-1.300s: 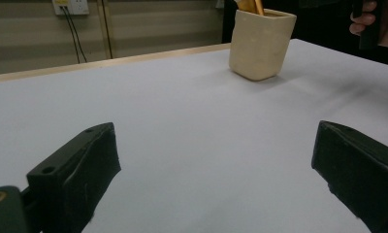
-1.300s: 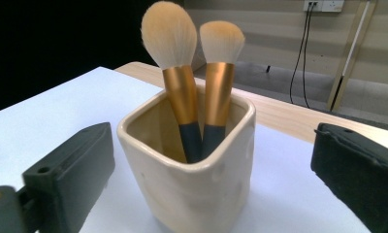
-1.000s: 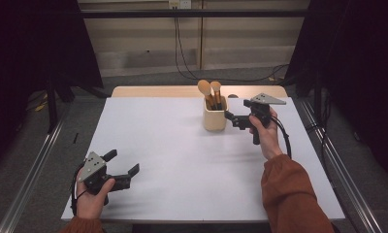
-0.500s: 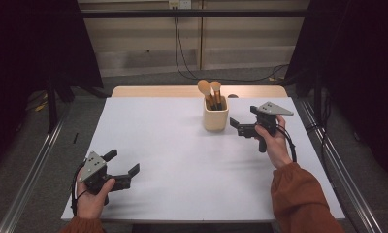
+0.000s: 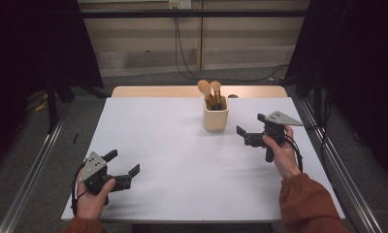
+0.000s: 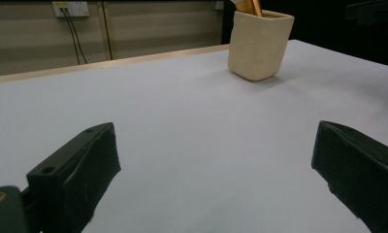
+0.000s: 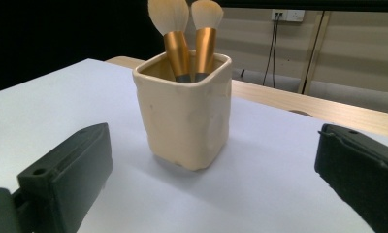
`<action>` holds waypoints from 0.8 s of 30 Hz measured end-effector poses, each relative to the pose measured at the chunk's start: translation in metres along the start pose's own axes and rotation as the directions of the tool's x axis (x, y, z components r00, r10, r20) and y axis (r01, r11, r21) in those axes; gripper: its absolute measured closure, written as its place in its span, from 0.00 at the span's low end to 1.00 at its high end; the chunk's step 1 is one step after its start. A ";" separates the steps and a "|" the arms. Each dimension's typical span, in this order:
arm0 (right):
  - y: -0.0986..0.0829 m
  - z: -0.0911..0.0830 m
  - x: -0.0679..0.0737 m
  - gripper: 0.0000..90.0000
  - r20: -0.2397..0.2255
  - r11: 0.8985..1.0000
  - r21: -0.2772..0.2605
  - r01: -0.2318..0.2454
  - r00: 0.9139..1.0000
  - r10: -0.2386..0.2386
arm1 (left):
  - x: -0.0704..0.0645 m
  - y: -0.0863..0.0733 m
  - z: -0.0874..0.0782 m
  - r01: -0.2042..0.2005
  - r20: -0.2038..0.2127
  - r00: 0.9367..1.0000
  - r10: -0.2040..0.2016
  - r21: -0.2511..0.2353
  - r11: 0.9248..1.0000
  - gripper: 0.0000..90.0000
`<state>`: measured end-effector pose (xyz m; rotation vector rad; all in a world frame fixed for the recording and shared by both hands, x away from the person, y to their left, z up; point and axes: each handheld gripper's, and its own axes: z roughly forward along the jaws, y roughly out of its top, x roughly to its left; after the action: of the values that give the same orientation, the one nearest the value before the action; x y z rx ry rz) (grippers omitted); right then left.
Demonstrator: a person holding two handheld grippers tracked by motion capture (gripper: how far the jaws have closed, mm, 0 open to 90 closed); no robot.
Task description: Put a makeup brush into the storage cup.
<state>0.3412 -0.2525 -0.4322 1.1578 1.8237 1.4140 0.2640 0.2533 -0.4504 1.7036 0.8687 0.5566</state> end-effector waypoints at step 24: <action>-0.027 -0.054 0.001 0.00 0.071 1.000 -0.003 -0.007 0.997 0.007 | 0.000 -0.001 -0.005 0.007 -0.010 1.000 -0.007 -0.004 1.000 0.03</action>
<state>0.2881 -0.2790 -0.4419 1.1991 1.7696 1.3611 0.2600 0.2563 -0.4501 1.6948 0.8798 0.5624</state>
